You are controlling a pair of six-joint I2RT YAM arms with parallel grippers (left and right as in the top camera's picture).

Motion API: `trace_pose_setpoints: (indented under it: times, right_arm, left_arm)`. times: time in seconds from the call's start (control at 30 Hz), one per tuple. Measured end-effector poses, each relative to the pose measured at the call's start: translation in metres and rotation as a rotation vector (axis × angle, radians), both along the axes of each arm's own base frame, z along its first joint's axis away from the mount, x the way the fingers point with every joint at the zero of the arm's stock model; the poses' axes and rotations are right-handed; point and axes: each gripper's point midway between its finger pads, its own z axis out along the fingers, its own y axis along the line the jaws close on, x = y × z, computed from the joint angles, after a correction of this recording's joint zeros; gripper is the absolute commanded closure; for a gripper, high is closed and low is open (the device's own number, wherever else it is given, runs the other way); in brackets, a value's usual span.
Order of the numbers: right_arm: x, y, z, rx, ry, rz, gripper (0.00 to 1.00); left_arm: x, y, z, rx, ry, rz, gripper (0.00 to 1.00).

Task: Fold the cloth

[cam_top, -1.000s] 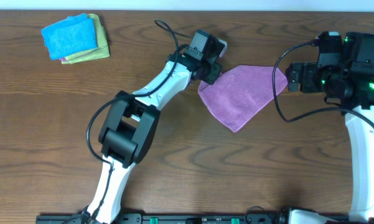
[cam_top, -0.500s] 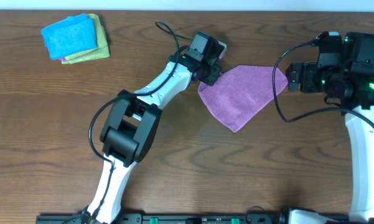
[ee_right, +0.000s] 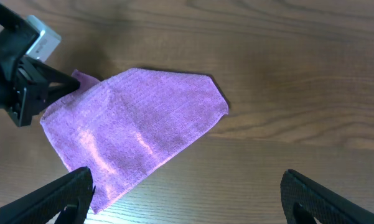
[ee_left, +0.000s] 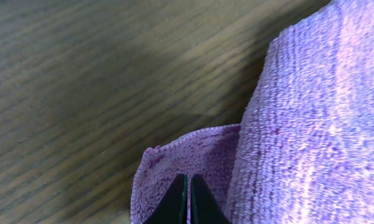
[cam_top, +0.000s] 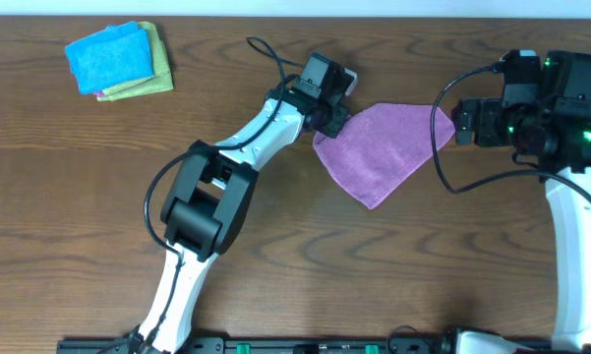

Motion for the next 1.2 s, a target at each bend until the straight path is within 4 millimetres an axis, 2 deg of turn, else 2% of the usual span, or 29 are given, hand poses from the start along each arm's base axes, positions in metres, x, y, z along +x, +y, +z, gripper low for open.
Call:
trace_pose_setpoints:
  times: [0.17,0.33,0.53,0.63,0.7,0.73,0.77,0.8,0.83,1.03,1.2]
  right_arm:
    - [0.000,0.000,0.000,0.000,0.000,0.000,0.05]
    - [0.000,0.000,0.000,0.000,0.002,0.000,0.05]
    - [0.000,0.000,0.000,0.000,0.002,0.000,0.05]
    - [-0.001,0.001,-0.001,0.002,0.008,0.002,0.22]
    - [0.002,0.004,-0.005,0.015,-0.010,0.017,0.29]
    - [0.005,0.007,-0.013,0.031,-0.022,0.029,0.37]
    - [0.007,0.011,-0.025,0.049,-0.028,0.044,0.60]
    - [0.010,0.015,-0.042,0.072,-0.030,0.061,0.91]
    - [0.010,0.018,-0.057,0.091,-0.012,0.068,0.99]
    - [0.044,0.031,-0.121,0.197,0.025,0.063,0.98]
    - [0.069,0.067,-0.157,0.224,0.026,0.138,0.99]
  left_arm:
    - [0.003,-0.002,-0.015,0.000,-0.001,0.000,0.94]
    - [0.008,0.000,-0.017,0.017,-0.020,0.016,0.94]
    - [0.024,0.021,-0.018,0.106,-0.079,0.091,0.94]
    - [0.034,0.041,-0.019,0.165,-0.105,0.149,0.94]
    - [0.037,0.049,-0.019,0.186,-0.108,0.168,0.94]
    - [0.038,0.051,-0.019,0.194,-0.109,0.174,0.94]
    - [0.038,0.052,-0.019,0.198,-0.110,0.178,0.94]
    - [0.039,0.053,-0.019,0.202,-0.112,0.181,0.94]
    - [0.039,0.053,-0.019,0.204,-0.112,0.181,0.94]
    - [0.039,0.055,-0.019,0.211,-0.112,0.185,0.94]
    - [0.039,0.055,-0.019,0.213,-0.112,0.186,0.94]
